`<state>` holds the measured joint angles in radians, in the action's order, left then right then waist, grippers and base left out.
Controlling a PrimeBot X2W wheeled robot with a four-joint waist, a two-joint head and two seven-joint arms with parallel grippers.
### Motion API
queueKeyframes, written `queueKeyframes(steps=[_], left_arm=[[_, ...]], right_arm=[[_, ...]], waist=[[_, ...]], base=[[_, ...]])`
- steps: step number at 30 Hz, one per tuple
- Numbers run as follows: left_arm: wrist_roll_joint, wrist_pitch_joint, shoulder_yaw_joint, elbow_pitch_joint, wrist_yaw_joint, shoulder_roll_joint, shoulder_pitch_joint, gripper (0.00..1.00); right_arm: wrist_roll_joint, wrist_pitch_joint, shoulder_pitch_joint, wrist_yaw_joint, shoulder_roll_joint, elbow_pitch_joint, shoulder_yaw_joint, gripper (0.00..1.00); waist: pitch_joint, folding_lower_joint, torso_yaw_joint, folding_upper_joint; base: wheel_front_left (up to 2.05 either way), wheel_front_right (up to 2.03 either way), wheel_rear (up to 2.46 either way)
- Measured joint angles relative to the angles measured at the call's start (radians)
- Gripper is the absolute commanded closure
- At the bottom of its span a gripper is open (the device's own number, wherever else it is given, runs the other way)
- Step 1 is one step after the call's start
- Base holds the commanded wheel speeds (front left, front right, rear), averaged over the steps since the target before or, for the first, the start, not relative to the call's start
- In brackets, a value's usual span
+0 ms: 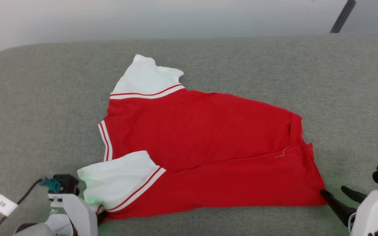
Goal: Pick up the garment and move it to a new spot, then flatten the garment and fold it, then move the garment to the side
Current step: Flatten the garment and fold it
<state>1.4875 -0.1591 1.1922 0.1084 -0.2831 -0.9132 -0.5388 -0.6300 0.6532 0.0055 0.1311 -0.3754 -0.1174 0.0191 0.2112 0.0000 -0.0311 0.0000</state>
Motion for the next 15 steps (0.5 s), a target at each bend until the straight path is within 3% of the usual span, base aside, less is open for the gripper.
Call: queueKeyframes(steps=[12,13,15], left_arm=[[-0.021,-0.009,0.004,0.057,0.045,0.053,-0.038,1.0],[-0.021,-0.009,0.004,0.062,0.047,0.058,-0.04,1.0],[-0.021,-0.012,0.004,0.074,0.056,0.068,-0.043,1.0]], right_arm=[[0.013,0.115,-0.127,0.0,0.013,0.198,0.074,0.01],[0.01,0.119,-0.137,0.0,0.012,0.217,0.075,1.0],[0.004,0.127,-0.151,0.0,0.003,0.247,0.08,1.0]], waist=[[0.021,0.0001,0.057,0.0],[0.022,0.0,0.06,0.0],[0.024,0.0,0.068,0.0]], base=[[0.0,0.0,0.0],[0.0,0.0,0.0],[0.0,0.0,0.0]])
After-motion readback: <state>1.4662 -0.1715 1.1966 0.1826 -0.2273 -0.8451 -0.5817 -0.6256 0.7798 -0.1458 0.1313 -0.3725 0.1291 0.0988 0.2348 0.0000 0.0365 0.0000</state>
